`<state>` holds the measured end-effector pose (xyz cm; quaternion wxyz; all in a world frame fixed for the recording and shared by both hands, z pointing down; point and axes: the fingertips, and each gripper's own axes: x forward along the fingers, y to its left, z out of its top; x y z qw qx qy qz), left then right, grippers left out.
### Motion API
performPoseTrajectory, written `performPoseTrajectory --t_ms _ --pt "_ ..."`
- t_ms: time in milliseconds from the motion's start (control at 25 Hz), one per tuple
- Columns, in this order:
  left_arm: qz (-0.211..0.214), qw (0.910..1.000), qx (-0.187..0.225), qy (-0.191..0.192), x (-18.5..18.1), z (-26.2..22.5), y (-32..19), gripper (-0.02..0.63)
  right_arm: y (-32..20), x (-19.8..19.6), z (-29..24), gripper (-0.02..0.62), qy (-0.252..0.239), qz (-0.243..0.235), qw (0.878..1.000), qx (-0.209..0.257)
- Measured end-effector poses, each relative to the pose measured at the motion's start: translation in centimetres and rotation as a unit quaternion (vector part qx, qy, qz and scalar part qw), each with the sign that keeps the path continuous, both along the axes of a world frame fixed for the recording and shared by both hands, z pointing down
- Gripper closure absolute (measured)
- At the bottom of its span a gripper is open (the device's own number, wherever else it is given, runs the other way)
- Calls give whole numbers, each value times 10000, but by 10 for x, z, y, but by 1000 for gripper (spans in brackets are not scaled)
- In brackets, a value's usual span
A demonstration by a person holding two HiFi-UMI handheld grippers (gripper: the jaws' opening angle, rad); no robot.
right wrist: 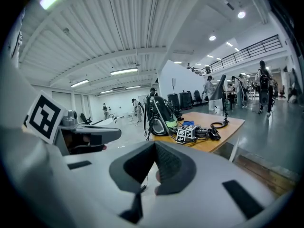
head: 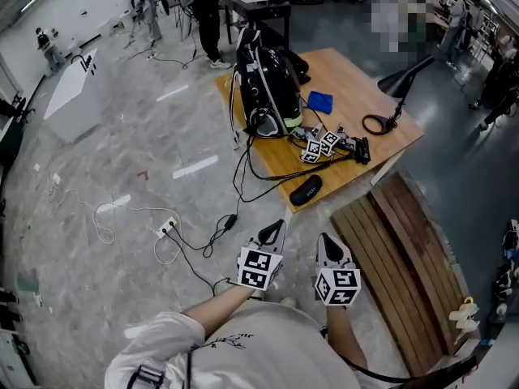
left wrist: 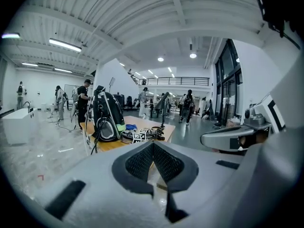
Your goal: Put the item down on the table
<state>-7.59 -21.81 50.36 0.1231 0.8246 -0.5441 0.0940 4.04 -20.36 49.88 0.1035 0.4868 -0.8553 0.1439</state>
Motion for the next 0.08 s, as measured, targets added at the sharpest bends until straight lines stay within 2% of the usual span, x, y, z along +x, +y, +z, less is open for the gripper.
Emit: performPoseTrajectory --t_ms 80 --pt "-28 10000 45 -17 1 -1 1 600 0 1 -2 592 29 -37 10000 17"
